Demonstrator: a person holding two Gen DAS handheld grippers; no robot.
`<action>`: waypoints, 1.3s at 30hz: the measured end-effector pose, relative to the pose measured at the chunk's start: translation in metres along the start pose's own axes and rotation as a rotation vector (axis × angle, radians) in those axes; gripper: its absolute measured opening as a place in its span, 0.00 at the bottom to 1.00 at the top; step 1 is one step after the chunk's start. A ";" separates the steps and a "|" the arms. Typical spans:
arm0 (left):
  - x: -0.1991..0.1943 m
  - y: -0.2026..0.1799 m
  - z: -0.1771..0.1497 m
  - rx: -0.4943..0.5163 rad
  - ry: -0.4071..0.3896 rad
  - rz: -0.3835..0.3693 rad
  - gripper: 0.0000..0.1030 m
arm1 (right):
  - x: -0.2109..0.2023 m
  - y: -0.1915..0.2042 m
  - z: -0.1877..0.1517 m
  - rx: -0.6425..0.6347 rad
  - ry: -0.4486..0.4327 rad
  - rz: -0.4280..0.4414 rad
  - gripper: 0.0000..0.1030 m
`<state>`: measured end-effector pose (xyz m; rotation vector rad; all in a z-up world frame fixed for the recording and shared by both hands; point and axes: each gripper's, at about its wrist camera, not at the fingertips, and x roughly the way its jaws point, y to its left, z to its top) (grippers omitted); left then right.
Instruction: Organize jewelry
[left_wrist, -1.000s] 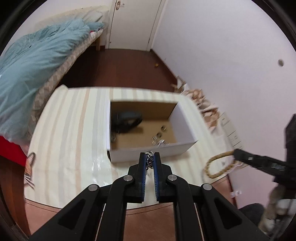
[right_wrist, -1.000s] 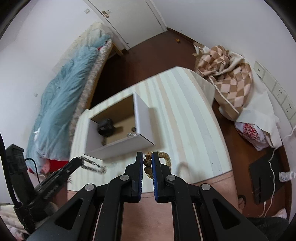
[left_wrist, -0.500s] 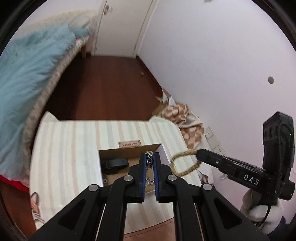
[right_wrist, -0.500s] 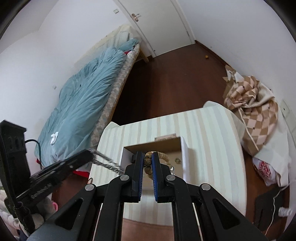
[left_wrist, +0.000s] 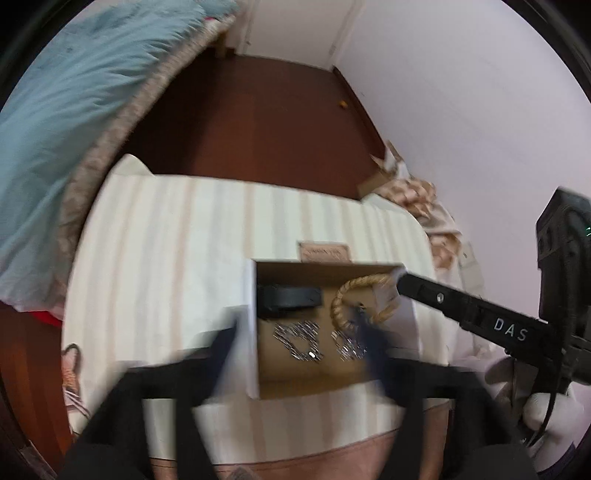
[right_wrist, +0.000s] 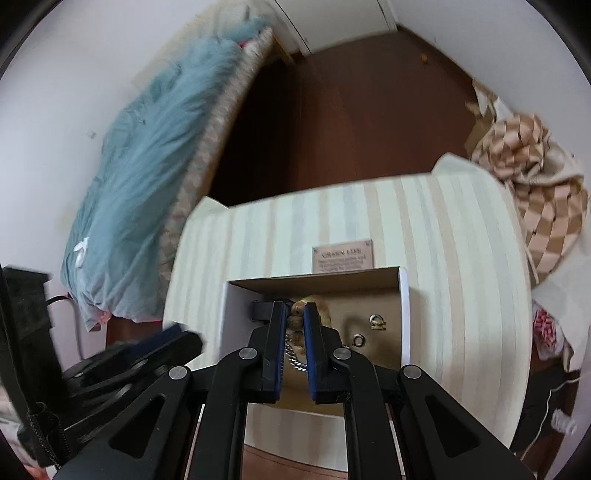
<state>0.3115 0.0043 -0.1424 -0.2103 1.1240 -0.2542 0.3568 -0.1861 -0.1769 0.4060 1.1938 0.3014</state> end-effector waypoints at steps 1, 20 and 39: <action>-0.003 0.003 0.001 -0.006 -0.025 0.008 0.87 | -0.002 -0.003 0.000 0.009 -0.003 0.008 0.58; -0.039 -0.006 -0.061 0.094 -0.137 0.260 0.99 | -0.060 0.015 -0.095 -0.173 -0.090 -0.491 0.98; -0.183 -0.044 -0.129 0.089 -0.278 0.292 0.99 | -0.201 0.082 -0.179 -0.171 -0.310 -0.480 0.98</action>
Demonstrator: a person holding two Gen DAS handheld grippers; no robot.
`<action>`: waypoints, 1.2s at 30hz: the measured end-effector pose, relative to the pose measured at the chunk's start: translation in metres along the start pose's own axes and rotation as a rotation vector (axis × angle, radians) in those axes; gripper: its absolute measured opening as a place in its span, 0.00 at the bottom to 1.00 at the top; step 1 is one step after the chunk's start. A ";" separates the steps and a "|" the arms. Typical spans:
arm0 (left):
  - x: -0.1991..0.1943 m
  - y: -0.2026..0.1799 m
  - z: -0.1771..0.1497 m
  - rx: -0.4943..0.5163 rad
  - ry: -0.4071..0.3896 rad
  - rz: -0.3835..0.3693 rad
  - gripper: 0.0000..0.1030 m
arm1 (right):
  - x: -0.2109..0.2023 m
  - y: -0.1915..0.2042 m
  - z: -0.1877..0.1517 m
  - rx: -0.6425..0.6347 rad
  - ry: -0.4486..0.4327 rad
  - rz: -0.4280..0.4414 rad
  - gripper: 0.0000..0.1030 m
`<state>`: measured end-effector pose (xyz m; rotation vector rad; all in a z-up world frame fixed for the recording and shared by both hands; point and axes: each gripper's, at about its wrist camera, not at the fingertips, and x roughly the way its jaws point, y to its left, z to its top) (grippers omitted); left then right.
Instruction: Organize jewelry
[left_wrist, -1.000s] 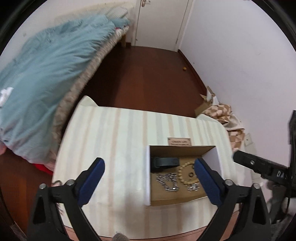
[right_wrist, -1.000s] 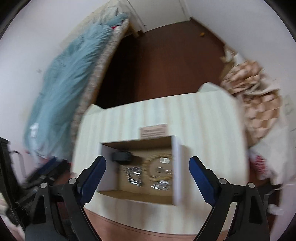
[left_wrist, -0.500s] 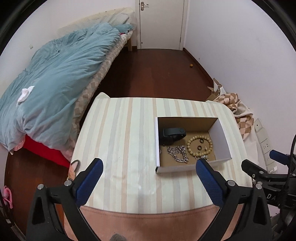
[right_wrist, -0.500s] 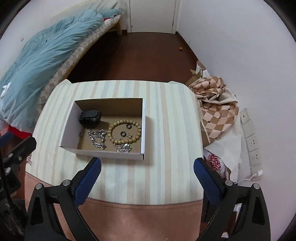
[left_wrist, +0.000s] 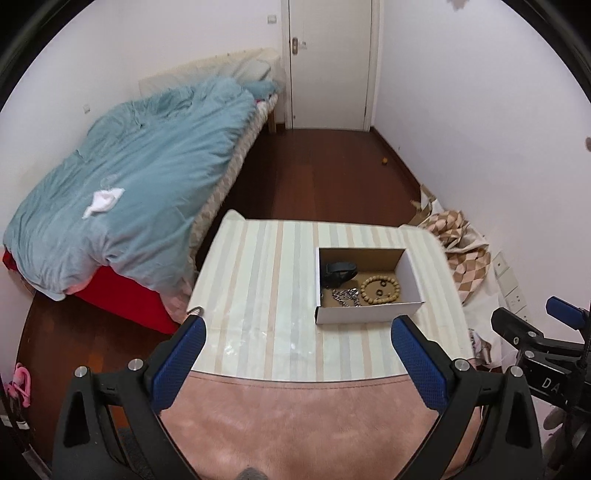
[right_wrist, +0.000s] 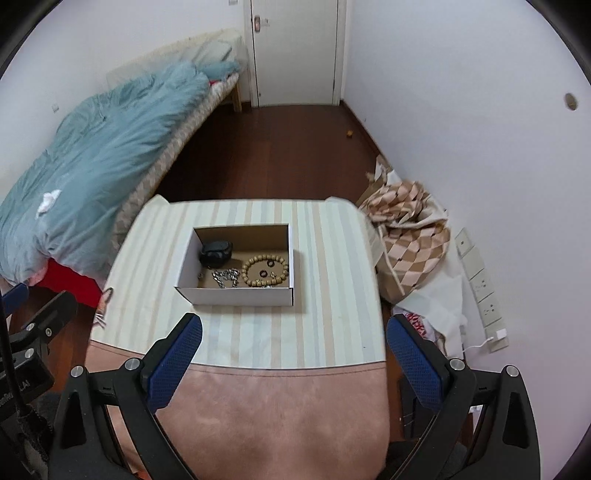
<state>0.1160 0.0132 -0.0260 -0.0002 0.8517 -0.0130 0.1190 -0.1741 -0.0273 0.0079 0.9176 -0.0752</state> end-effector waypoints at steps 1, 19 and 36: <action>-0.008 0.001 0.000 -0.001 -0.008 -0.001 0.99 | -0.013 0.000 -0.001 0.000 -0.016 -0.004 0.98; -0.117 0.008 -0.010 -0.030 -0.080 -0.028 0.99 | -0.146 -0.001 -0.020 0.007 -0.158 -0.020 0.99; -0.085 -0.001 0.004 -0.030 -0.032 0.013 0.99 | -0.115 -0.004 0.005 0.002 -0.136 -0.035 1.00</action>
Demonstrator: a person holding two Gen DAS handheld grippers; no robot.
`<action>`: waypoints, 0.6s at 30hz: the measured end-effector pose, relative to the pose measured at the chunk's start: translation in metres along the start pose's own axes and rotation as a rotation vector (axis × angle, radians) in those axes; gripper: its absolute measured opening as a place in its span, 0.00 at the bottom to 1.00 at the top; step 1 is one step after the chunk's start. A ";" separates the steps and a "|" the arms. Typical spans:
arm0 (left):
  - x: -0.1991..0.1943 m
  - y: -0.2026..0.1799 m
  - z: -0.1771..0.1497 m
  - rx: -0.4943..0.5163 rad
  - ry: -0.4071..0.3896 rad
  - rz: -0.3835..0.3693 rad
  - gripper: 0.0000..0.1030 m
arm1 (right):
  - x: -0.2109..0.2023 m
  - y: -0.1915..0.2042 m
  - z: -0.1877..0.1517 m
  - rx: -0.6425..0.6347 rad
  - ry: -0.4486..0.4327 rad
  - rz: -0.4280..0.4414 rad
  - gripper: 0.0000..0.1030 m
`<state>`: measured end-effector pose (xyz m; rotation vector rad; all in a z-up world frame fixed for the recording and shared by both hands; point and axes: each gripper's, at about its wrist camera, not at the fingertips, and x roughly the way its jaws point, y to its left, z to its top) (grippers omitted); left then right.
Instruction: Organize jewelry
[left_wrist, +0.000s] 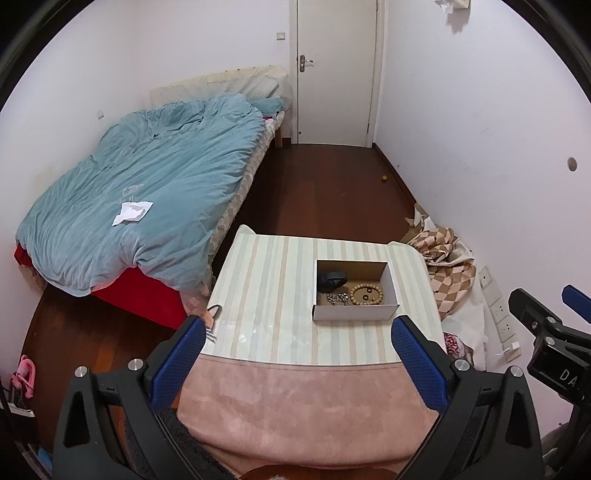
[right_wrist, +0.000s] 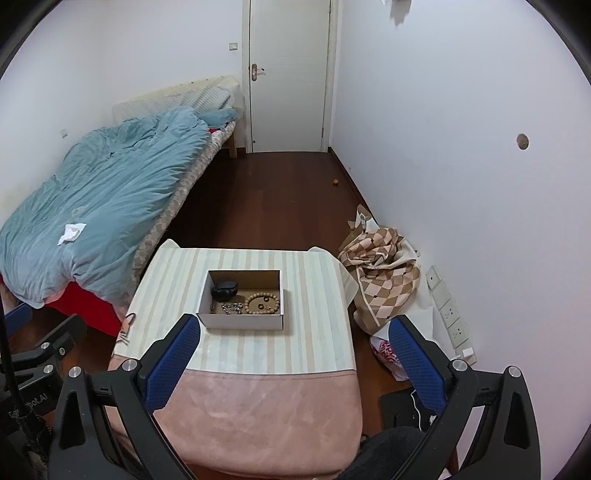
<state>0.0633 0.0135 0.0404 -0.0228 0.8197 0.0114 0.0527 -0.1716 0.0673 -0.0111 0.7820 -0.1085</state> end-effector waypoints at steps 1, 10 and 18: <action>0.005 -0.001 0.003 0.002 0.002 0.004 0.99 | 0.005 0.000 0.002 -0.002 0.004 -0.004 1.00; 0.047 -0.011 0.024 0.006 0.049 0.025 0.99 | 0.059 -0.004 0.024 0.000 0.057 -0.016 1.00; 0.074 -0.020 0.042 0.009 0.100 0.012 0.99 | 0.089 -0.002 0.038 -0.017 0.111 -0.003 1.00</action>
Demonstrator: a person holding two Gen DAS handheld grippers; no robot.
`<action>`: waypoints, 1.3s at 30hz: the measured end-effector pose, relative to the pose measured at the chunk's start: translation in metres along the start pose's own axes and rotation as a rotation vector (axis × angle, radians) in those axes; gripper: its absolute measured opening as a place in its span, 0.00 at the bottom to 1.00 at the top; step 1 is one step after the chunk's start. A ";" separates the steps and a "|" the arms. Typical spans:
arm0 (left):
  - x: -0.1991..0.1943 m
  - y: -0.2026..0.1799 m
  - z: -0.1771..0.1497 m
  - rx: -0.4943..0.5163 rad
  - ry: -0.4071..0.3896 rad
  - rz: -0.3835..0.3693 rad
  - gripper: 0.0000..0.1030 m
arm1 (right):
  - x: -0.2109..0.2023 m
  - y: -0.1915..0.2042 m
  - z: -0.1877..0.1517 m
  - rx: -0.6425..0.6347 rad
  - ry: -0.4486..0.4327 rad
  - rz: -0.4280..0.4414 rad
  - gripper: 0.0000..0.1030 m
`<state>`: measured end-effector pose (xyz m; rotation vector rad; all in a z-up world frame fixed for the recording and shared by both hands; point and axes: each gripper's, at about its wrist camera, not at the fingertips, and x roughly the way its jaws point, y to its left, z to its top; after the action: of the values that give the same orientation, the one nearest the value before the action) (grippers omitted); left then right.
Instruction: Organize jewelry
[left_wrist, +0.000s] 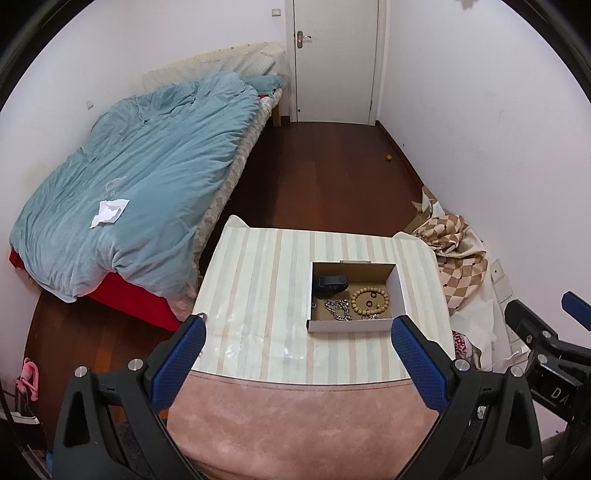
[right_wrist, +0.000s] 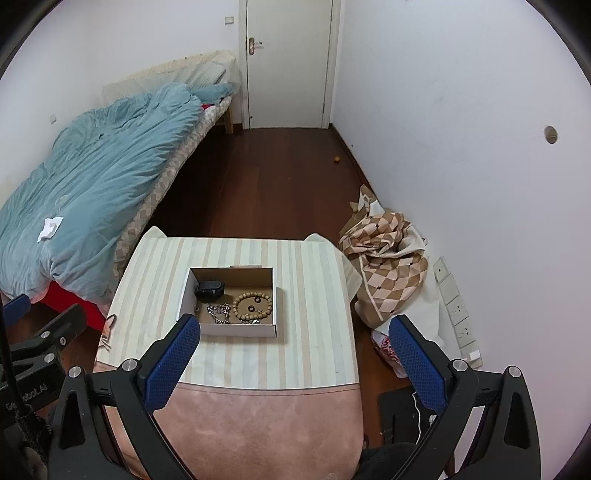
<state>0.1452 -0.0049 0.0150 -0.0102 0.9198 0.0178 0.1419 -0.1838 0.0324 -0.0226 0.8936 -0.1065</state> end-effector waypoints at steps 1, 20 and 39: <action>0.001 0.000 0.001 -0.002 0.002 -0.001 0.99 | 0.002 0.001 0.001 -0.004 0.004 -0.001 1.00; 0.018 0.000 0.003 0.002 0.030 0.013 0.99 | 0.017 0.004 0.005 -0.012 0.036 -0.001 1.00; 0.015 -0.003 -0.001 0.020 0.023 0.026 0.99 | 0.015 0.006 -0.001 -0.018 0.035 -0.002 1.00</action>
<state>0.1540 -0.0079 0.0026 0.0199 0.9432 0.0324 0.1511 -0.1792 0.0199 -0.0385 0.9295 -0.1005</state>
